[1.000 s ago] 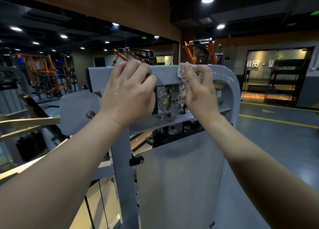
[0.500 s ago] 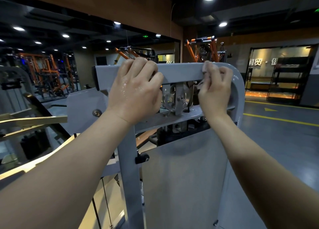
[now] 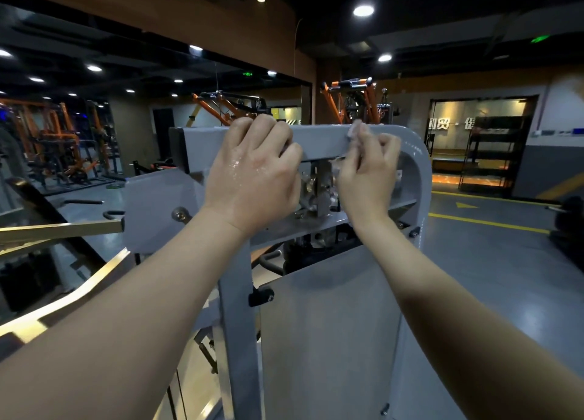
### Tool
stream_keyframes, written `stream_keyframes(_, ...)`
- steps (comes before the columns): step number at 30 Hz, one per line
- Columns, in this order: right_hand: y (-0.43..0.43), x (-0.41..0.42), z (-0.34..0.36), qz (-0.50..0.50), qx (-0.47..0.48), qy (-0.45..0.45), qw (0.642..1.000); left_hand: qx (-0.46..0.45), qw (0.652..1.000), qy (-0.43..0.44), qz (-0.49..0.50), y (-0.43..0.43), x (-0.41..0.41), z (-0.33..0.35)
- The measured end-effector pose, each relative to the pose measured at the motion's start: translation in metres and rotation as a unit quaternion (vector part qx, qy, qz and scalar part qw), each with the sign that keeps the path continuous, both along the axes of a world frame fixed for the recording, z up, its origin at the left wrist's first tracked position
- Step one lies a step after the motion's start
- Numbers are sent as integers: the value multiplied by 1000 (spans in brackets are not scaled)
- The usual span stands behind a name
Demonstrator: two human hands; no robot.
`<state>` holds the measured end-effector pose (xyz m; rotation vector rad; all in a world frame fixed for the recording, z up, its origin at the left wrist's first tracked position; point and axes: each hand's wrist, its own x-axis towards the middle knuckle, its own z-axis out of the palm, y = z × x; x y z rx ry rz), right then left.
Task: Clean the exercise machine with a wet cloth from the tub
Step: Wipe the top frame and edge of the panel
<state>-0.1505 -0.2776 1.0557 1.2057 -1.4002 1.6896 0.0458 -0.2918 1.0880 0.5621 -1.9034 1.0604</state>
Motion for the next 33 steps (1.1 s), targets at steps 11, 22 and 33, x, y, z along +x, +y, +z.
stream_keyframes(11,0,-15,1,-51,34,-24,998,-8,1000,-23,15,-2,0,-2)
stream_keyframes(22,-6,-69,-10,14,6,151,988,10,999,0,53,6,-24,-5)
stream_keyframes(33,-18,-125,-9,48,15,237,970,-77,984,102,128,-27,-162,26)
